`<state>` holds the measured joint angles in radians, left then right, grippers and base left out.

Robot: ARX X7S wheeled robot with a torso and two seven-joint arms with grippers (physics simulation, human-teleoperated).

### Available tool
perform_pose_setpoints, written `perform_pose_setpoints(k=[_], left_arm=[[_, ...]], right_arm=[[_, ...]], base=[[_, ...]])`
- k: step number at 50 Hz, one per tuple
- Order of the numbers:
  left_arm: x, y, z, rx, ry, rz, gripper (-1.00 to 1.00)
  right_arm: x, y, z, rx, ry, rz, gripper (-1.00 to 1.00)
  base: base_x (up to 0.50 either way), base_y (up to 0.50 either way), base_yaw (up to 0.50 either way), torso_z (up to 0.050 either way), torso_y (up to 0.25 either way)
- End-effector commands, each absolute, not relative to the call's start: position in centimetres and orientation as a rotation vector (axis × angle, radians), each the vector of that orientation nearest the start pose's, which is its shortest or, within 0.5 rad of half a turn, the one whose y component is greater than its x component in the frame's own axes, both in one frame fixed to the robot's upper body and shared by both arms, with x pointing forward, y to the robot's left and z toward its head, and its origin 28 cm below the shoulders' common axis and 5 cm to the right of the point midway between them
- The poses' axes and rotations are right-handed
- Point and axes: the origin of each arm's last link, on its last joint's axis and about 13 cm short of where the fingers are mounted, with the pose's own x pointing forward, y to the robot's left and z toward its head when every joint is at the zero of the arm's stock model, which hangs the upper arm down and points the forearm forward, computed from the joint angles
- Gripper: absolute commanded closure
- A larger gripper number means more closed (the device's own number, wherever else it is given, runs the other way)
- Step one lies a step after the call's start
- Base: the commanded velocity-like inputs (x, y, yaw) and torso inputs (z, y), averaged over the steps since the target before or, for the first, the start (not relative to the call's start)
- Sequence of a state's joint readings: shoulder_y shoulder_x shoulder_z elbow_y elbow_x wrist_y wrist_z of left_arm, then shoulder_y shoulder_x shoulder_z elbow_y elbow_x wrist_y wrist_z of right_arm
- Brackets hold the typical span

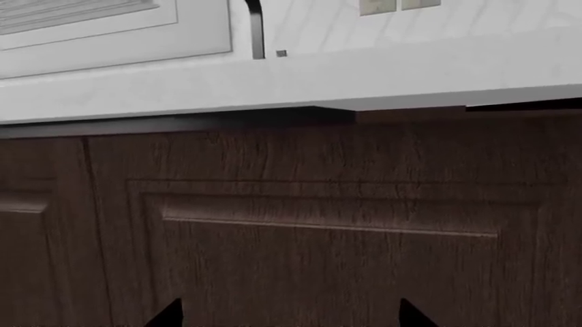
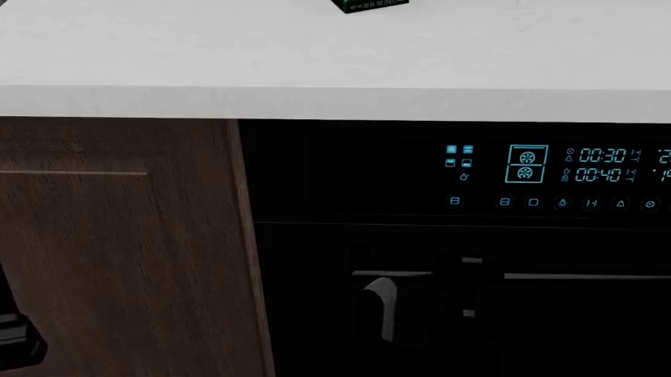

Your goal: Open the dishwasher door

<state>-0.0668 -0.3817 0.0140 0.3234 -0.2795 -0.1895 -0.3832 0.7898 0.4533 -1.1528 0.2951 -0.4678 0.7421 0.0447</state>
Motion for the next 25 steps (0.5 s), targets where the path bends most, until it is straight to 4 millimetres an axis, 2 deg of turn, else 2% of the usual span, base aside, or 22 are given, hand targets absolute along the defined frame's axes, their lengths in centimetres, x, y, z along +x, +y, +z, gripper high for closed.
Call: perform_pose_setpoints(k=[1,25], left_arm=[[21.9,27.3,9.4,0.077,-0.194,0.285,-1.00],[21.8,28.1,9.5,0.068,-0.195,0.310,-1.00]], right_arm=[[33.3,-13.8,8.5,-1.551,0.202,0.134,-1.00],[34.9,-13.8,7.5,-1.545,0.227,0.136,-1.00]], base=[[0.00,0.00,0.00,0.000,0.000],[0.00,0.00,0.00,0.000,0.000]])
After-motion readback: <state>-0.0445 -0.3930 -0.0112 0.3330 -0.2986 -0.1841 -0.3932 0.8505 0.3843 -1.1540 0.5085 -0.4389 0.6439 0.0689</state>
